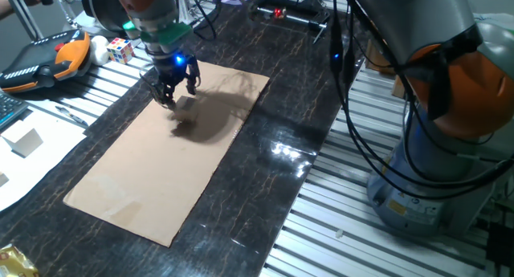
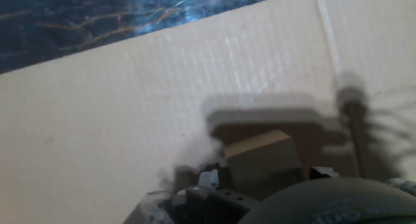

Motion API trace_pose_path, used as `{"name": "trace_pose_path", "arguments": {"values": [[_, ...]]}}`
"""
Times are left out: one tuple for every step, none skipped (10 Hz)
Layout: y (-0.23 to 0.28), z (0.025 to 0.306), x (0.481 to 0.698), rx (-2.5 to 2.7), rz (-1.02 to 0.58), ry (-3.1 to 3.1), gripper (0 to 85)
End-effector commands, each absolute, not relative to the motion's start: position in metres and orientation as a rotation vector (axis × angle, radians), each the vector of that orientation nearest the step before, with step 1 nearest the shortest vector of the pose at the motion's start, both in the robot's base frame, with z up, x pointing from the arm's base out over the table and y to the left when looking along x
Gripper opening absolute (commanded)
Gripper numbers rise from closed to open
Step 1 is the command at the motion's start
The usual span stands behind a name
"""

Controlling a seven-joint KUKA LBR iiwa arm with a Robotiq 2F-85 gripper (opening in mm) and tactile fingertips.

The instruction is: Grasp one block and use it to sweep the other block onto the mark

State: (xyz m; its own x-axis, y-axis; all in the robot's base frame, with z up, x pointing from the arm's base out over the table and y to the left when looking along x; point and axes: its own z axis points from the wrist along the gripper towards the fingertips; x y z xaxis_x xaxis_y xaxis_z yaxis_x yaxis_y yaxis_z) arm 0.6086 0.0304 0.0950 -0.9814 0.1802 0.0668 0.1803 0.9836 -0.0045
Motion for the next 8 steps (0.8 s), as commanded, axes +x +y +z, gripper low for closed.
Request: {"name": "trace_pose_path", "arguments": {"values": [[0.037, 0.126, 0.605, -0.278, -0.016, -3.056, 59.7], [0.045, 0.142, 0.600, -0.245, -0.017, -3.063, 46.7], [0.050, 0.154, 0.595, -0.203, -0.017, -3.070, 30.0], [0.055, 0.164, 0.589, -0.149, -0.011, -3.066, 13.3], [0.061, 0.172, 0.585, -0.118, -0.007, -3.060, 1.0], [0.066, 0.179, 0.581, -0.108, 0.014, -3.067, 1.0], [0.070, 0.185, 0.577, -0.074, 0.045, -3.080, 1.0], [0.076, 0.191, 0.573, -0.054, 0.084, -3.083, 1.0]]}}
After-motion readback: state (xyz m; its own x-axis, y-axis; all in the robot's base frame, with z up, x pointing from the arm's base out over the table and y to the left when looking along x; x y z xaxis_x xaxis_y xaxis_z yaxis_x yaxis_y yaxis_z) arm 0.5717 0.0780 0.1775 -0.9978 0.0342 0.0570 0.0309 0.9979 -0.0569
